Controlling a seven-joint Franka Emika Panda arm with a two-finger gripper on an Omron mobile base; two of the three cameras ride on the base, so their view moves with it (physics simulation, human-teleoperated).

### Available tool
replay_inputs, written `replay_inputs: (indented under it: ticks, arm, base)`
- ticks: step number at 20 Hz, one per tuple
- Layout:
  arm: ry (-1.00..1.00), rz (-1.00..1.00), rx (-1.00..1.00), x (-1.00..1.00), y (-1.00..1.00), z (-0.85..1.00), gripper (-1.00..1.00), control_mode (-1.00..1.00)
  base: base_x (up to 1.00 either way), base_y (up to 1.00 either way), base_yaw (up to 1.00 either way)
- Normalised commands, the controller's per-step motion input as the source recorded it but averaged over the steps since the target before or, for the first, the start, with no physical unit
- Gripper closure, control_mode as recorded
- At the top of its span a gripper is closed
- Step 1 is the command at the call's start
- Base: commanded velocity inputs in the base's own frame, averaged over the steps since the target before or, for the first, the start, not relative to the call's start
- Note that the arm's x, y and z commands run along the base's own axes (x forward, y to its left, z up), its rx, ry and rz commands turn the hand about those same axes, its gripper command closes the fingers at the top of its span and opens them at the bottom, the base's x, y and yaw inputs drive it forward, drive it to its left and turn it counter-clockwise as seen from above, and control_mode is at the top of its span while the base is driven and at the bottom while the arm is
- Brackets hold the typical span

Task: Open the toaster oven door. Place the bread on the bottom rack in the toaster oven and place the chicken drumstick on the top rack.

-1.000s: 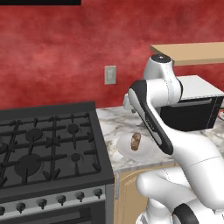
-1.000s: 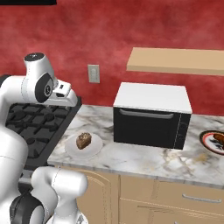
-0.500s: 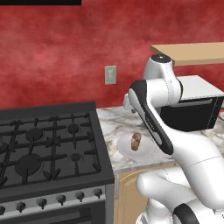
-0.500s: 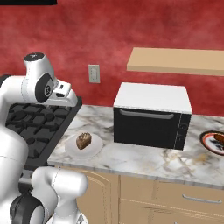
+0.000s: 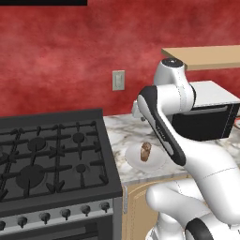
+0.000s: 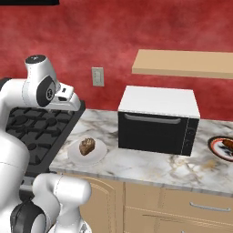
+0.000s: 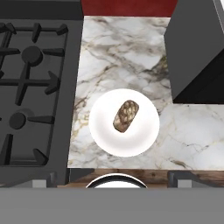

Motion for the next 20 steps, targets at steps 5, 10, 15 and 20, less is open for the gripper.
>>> replay_inputs:
  ticks: [5,10,15,20]
  arm:
    - [0.00,0.00,0.00,0.00,0.00,0.00,-1.00,-1.00]
    - [0.00,0.00,0.00,0.00,0.00,0.00,-1.00,-1.00]
    - [0.00,0.00,0.00,0.00,0.00,0.00,-1.00,-1.00]
    - [0.00,-0.01,0.01,-0.07,-0.05,-0.02,-1.00,-1.00]
  base:
    - [0.00,0.00,0.00]
    - [0.00,0.00,0.00]
    - [0.00,0.00,0.00]
    - [0.00,0.00,0.00]
